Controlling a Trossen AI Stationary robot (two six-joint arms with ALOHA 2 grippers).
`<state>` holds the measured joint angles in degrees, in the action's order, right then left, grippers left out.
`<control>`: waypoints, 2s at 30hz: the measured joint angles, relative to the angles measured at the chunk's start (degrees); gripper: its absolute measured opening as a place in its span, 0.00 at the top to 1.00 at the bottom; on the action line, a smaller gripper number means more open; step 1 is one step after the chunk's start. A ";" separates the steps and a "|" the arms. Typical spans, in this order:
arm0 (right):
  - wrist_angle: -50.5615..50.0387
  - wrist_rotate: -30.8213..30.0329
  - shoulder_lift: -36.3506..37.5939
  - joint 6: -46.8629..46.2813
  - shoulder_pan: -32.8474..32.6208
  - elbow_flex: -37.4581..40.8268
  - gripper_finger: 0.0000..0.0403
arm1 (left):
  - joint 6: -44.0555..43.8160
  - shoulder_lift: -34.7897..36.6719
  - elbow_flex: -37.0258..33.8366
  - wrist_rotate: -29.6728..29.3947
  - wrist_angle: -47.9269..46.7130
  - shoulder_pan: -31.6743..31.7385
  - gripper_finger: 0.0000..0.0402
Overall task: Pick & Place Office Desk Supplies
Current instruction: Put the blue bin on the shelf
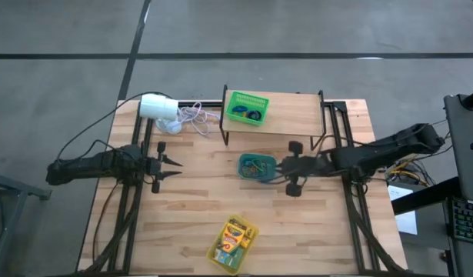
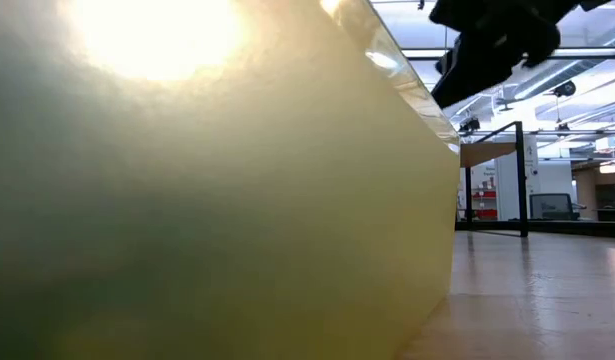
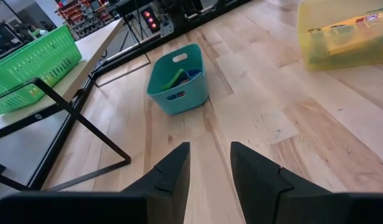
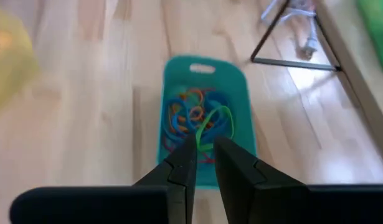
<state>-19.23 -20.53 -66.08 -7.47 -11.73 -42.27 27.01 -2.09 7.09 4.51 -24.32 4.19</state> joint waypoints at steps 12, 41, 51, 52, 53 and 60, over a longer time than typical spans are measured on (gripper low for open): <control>-6.34 1.43 -12.06 6.19 -0.02 -6.06 0.80 | -0.03 -0.01 0.00 0.00 -0.02 0.00 0.71; -5.26 5.33 -24.95 19.73 0.02 -5.20 0.55 | 0.03 -0.02 0.00 0.00 -0.02 0.00 0.71; -5.41 2.36 -25.78 20.32 0.06 -5.20 0.67 | 0.02 -0.02 0.00 -0.01 -0.03 0.00 0.71; -5.39 2.38 -25.64 20.32 0.04 -5.20 0.68 | 0.02 -0.02 0.00 0.00 -0.02 -0.02 0.71; -5.39 2.38 -25.56 20.19 0.04 -5.20 0.70 | 0.02 -0.01 0.00 -0.02 -0.02 0.00 0.71; -5.39 2.38 -25.55 20.10 0.04 -5.20 0.83 | 0.00 -0.02 0.00 -0.02 -0.02 0.00 0.71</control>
<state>-24.62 -18.15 -91.64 12.62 -11.68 -47.46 27.00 -2.11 7.09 4.50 -24.34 4.19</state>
